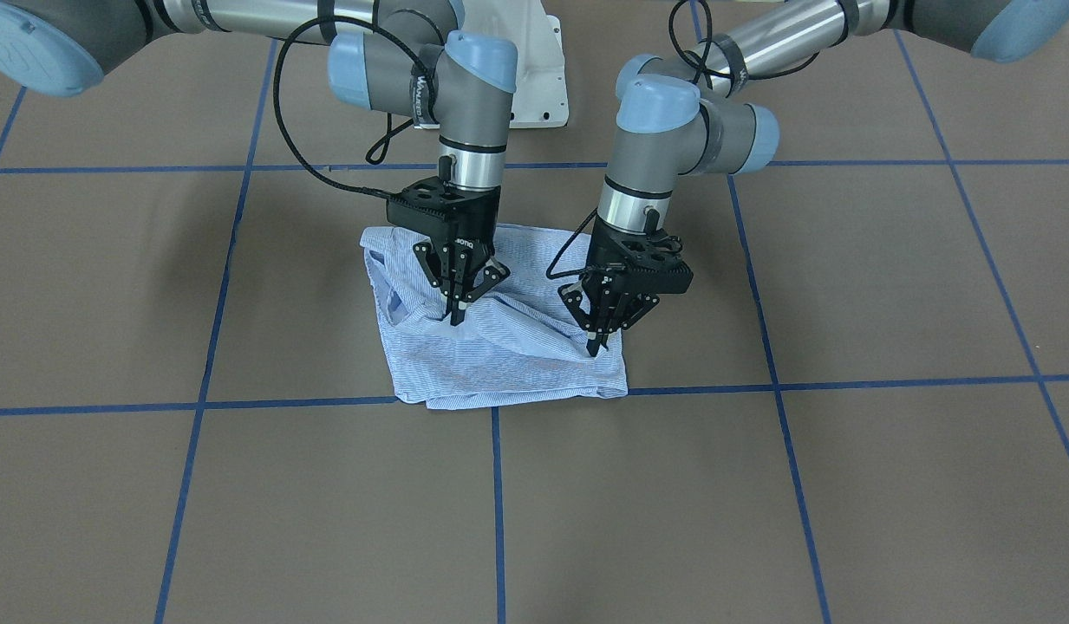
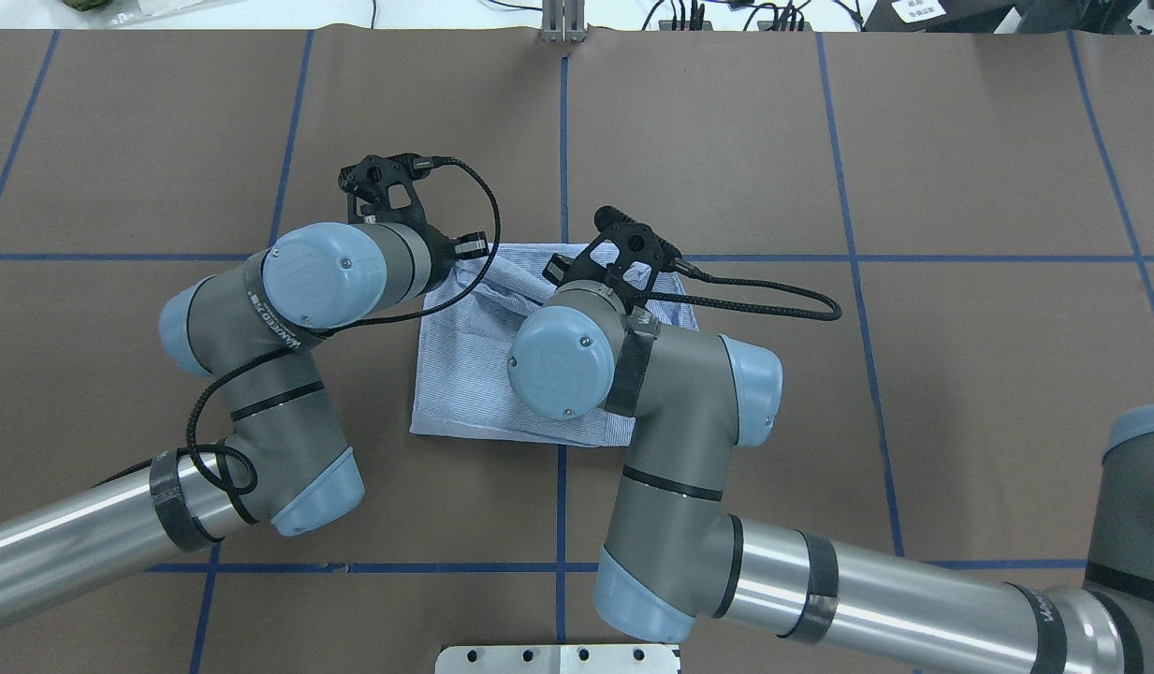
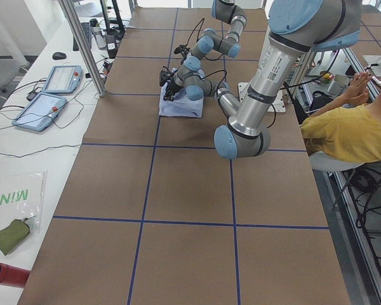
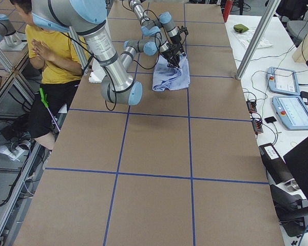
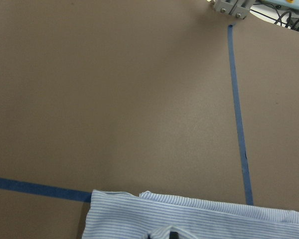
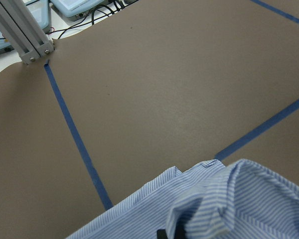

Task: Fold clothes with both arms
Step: 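Fold the held edge with both grippers over the shirt away from the robot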

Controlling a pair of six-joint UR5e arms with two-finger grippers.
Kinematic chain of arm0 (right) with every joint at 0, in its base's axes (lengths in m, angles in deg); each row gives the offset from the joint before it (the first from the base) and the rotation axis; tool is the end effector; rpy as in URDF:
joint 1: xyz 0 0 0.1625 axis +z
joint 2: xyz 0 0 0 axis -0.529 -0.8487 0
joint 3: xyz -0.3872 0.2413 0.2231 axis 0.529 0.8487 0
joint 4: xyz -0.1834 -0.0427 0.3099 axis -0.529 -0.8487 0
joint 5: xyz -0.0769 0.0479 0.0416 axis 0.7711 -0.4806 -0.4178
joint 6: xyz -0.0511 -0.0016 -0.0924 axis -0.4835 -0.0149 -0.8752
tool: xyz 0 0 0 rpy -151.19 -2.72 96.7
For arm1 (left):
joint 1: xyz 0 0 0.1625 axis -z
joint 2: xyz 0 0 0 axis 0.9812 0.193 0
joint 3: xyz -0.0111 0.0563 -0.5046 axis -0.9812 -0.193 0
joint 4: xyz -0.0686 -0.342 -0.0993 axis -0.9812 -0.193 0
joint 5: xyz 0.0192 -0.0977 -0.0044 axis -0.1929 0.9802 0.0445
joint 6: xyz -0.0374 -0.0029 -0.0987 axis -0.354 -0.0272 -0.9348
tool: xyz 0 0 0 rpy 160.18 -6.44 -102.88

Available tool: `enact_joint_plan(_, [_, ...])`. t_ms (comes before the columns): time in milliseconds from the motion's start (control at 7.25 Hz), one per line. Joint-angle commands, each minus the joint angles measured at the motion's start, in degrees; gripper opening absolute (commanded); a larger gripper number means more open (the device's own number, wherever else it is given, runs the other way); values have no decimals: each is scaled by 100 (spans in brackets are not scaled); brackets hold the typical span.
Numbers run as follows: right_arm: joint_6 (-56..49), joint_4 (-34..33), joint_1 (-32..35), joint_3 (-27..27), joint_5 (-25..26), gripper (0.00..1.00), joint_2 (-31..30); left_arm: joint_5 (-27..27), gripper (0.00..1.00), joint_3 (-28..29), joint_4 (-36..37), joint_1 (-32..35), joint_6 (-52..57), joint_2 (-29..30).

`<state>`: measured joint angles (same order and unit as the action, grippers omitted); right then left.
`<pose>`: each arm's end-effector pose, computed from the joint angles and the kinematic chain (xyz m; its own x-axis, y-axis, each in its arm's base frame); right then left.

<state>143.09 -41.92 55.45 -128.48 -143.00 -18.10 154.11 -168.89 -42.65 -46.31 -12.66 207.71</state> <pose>-0.6178 -0.4562 0.2856 0.4544 0.4977 0.7388 -0.7719 0.6340 0.0477 0.5179 -0.5004 0.3571 0.5234 -0.0694 -0.8492 0.4992 0.8327 0.2396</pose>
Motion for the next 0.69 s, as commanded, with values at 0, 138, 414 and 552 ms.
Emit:
enact_joint_plan(0, [-267,301,214,496,-254,0,179,-3,0,119,-30,75,148,17])
enact_joint_plan(138, [-277,301,214,568,-254,0,179,-3,0,276,-39,66,148,34])
enact_joint_plan(414, [-895,388,310,586,-411,99,188,-65,99,348,-222,83,531,61])
enact_joint_plan(552, [-1005,389,555,551,-882,100,223,-4,100,330,-476,145,822,9])
